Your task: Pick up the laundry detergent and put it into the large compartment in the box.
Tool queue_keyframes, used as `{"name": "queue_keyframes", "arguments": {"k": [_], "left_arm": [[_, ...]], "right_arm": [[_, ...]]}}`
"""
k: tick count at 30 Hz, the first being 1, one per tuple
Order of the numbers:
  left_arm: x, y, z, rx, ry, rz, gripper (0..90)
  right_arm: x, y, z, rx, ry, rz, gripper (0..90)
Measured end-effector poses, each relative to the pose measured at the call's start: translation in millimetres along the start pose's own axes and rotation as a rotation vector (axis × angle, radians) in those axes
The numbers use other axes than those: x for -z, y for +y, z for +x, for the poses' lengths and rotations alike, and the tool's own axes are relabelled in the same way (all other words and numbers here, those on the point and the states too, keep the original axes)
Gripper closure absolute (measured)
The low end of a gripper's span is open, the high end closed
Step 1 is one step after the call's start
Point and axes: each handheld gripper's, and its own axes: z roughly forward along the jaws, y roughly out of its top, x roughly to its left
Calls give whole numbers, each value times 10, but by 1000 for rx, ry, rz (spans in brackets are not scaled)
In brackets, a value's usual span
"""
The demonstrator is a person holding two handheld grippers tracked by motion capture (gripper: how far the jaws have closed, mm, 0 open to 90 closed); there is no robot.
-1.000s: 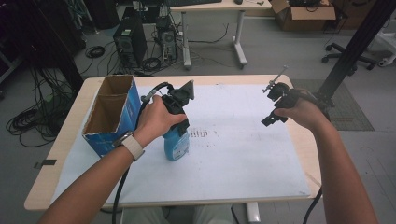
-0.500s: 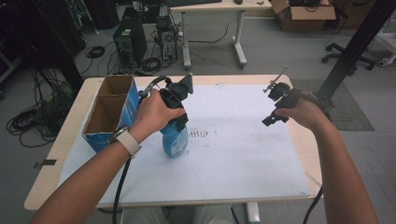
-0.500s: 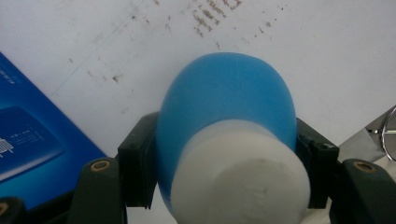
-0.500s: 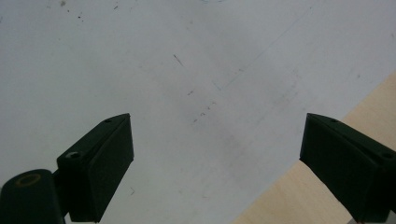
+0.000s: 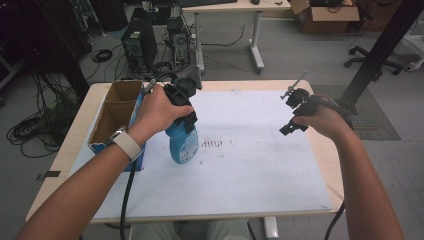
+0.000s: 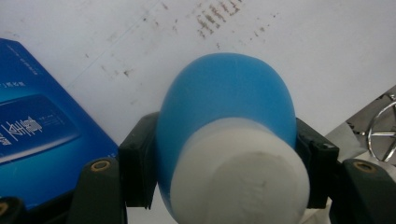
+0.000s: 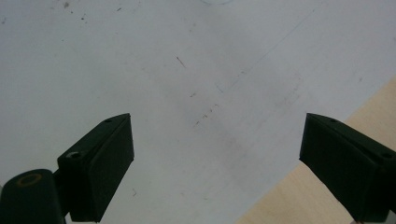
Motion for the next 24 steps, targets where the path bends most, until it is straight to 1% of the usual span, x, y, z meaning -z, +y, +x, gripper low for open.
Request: {"name": "queue_keyframes", "arguments": {"k": [1, 3, 6, 7, 8, 9, 10, 13, 14, 16, 17, 19, 20, 21, 24], "left_arm": [[26, -4, 5, -3, -1, 5, 371], [103, -12, 22, 10, -6, -3, 371], [194, -17, 34, 16, 0, -4, 371], [194, -17, 34, 16, 0, -4, 371], [250, -20, 37, 22, 6, -9, 371], [250, -20, 37, 22, 6, -9, 371], [313, -23, 44, 25, 10, -10, 370], [412, -26, 71, 36, 5, -13, 371], [412, -26, 71, 36, 5, -13, 371], [514, -32, 97, 47, 4, -14, 371], [514, -32, 97, 47, 4, -14, 371], [627, -37, 122, 57, 12, -15, 371], [627, -37, 122, 57, 12, -15, 371], [685, -37, 143, 67, 13, -19, 371], [779, -41, 182, 84, 14, -27, 371]], "right_arm": [[4, 4, 4, -1, -1, 3, 97], [9, 4, 3, 0, -1, 1, 97], [16, 1, 1, -1, -2, 1, 97], [16, 1, 1, -1, -2, 1, 97], [19, -2, -1, -2, -2, -1, 97], [19, -2, -1, -2, -2, -1, 97], [20, -2, 0, -2, -2, -1, 97], [22, -1, 5, -1, -2, -2, 97], [22, -1, 5, -1, -2, -2, 97], [24, -2, 5, -1, -3, -1, 97], [24, -2, 5, -1, -3, -1, 97], [25, -3, 5, 1, -2, -3, 97], [25, -3, 5, 1, -2, -3, 97], [23, -2, 4, -1, -2, -4, 97], [19, 6, 11, 7, -1, -5, 100]]}}
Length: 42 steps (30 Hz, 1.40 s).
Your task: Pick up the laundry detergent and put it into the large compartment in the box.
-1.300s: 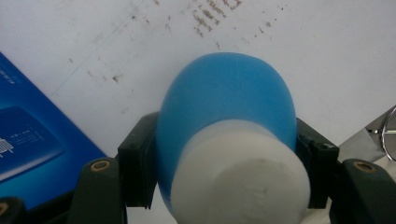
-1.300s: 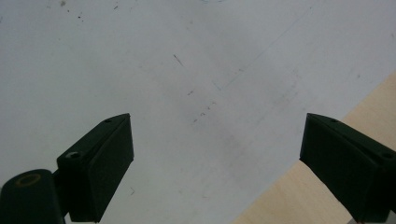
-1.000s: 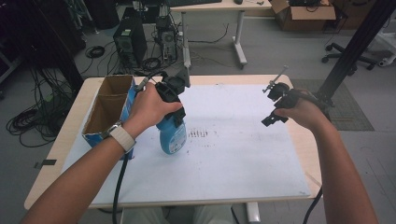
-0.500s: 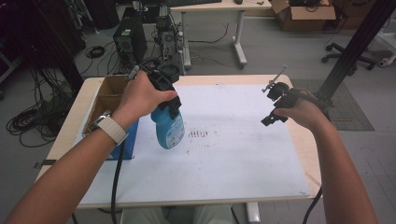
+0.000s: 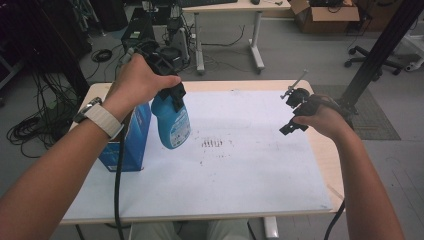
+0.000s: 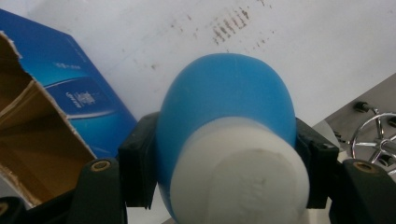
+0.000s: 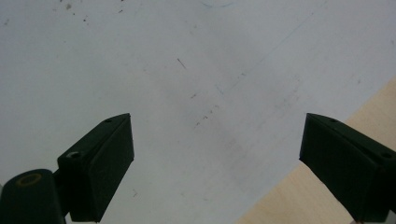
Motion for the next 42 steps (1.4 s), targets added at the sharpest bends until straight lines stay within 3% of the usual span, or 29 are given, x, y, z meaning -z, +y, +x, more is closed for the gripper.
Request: {"name": "queue_keyframes", "arguments": {"k": [6, 12, 20, 42], "left_arm": [[182, -10, 109, 31, -8, -12, 371], [365, -25, 237, 75, 22, -17, 371], [597, -91, 456, 162, 46, -42, 371], [796, -272, 880, 323, 84, -61, 372]], "right_arm": [[-3, 5, 3, 3, 2, -1, 102], [-1, 10, 0, 4, 5, -2, 101], [-10, 42, 0, 10, 6, -2, 101], [-3, 48, 6, 12, 4, -1, 101]]}}
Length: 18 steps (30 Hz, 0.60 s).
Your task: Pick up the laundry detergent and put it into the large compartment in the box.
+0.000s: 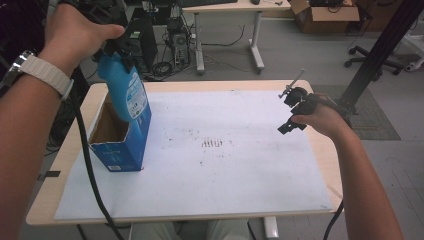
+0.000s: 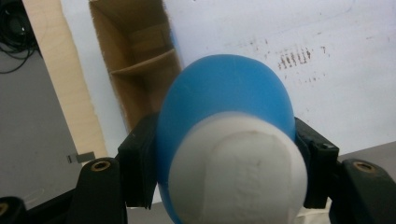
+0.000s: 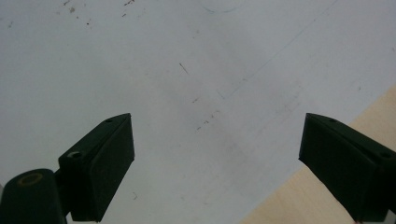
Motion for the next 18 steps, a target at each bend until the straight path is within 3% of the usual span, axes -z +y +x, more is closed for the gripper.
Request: {"name": "queue_keyframes", "arguments": {"k": [12, 18], "left_arm": [[-32, -54, 294, 85, 55, -5, 372], [-94, -76, 373, 104, 74, -9, 372]], "right_arm": [[-38, 19, 1, 1, 3, 2, 100], [-42, 31, -2, -3, 3, 3, 97]]}}
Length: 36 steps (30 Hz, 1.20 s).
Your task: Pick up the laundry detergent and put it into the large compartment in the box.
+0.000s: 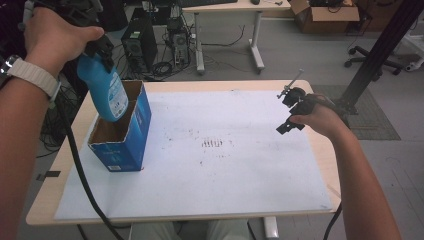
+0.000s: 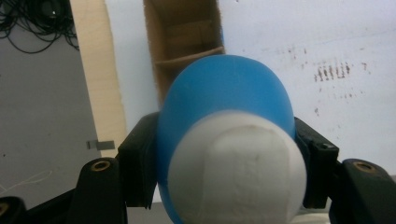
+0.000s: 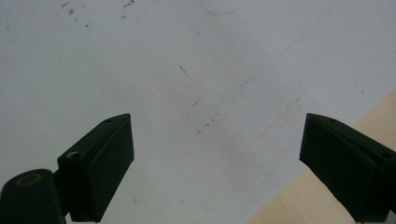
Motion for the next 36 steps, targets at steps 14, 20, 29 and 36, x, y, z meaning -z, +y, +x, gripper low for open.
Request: {"name": "queue_keyframes", "arguments": {"k": [14, 20, 29, 36], "left_arm": [[-333, -22, 86, 21, -11, 25, 372], [-554, -48, 138, 32, -3, 32, 372], [-834, -68, 155, 31, 1, 45, 372], [-1043, -86, 151, 30, 8, 44, 372]], "right_arm": [[5, -12, -13, -4, -3, 0, 96], [-2, -15, -15, -5, -3, -1, 96], [-27, -7, -13, -4, -3, 5, 96], [-41, -21, -18, -11, -2, 9, 96]]}}
